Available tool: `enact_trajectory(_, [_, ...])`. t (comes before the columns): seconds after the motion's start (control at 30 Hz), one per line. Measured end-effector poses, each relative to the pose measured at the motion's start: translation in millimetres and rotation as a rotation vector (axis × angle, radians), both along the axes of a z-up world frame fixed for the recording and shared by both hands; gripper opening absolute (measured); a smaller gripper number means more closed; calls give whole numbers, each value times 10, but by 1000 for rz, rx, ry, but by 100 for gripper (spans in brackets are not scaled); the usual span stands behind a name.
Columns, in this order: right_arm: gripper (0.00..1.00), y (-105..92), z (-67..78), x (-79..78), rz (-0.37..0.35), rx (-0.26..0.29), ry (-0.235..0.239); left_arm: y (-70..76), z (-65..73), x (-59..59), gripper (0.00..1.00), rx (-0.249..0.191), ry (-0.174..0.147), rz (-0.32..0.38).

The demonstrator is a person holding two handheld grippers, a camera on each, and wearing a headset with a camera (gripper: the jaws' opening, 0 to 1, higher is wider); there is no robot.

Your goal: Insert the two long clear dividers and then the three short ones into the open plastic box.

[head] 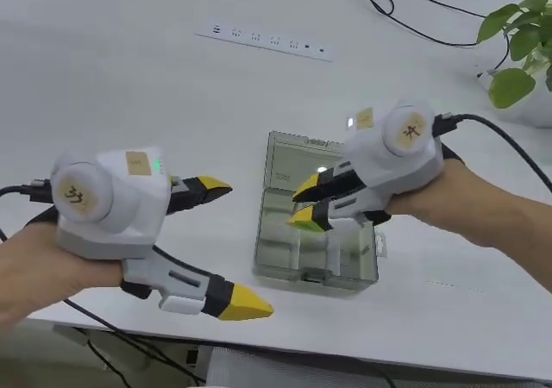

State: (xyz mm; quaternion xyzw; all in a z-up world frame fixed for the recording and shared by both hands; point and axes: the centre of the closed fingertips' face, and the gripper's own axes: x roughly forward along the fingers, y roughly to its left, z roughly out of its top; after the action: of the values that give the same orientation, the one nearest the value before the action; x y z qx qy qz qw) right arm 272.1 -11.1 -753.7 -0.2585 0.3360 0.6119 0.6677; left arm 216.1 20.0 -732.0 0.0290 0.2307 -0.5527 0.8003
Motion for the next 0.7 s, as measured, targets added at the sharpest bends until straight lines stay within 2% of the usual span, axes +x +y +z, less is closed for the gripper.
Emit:
enact_trajectory(0.33, [31,-359,230,-42,-58,33,-17,32,14,-28,100,5,0,-2])
enact_trajectory(0.7, [41,-834,227,-110,-107,-2,-19,59,15,-34,100,12,2,0])
